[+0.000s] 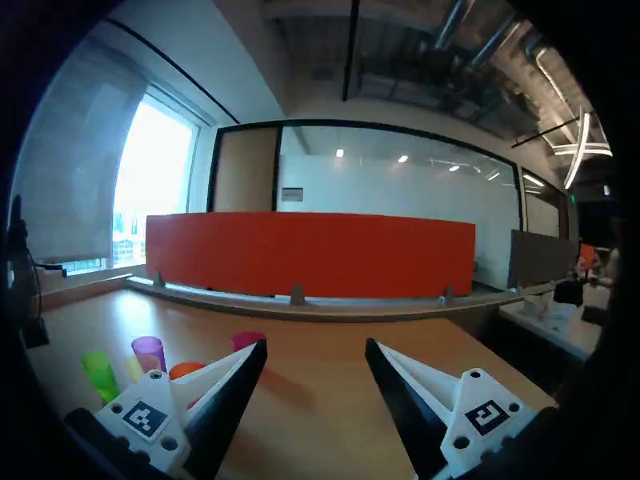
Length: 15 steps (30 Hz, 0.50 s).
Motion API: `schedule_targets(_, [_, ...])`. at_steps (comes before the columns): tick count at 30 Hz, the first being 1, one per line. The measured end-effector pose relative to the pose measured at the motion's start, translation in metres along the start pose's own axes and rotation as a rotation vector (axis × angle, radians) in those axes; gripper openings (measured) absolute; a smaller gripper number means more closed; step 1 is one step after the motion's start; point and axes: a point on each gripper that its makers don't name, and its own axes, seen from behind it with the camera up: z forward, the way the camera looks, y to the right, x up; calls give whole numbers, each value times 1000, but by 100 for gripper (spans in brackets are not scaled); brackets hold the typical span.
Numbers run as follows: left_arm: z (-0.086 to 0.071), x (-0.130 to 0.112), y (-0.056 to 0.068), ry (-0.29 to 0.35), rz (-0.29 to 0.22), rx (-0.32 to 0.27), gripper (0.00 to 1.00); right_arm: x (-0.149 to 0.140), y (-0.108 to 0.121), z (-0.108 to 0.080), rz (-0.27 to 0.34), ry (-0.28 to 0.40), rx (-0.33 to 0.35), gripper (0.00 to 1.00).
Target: Pour water
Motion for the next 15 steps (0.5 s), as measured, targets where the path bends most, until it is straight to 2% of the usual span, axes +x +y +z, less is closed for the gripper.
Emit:
schedule_targets(9, [1,3,10,17,-66,3,93,7,2,3,14,20,-28,95])
schedule_targets(15, [2,2,16,22,-77,-3,93,14,1,2,12,34,-46,95])
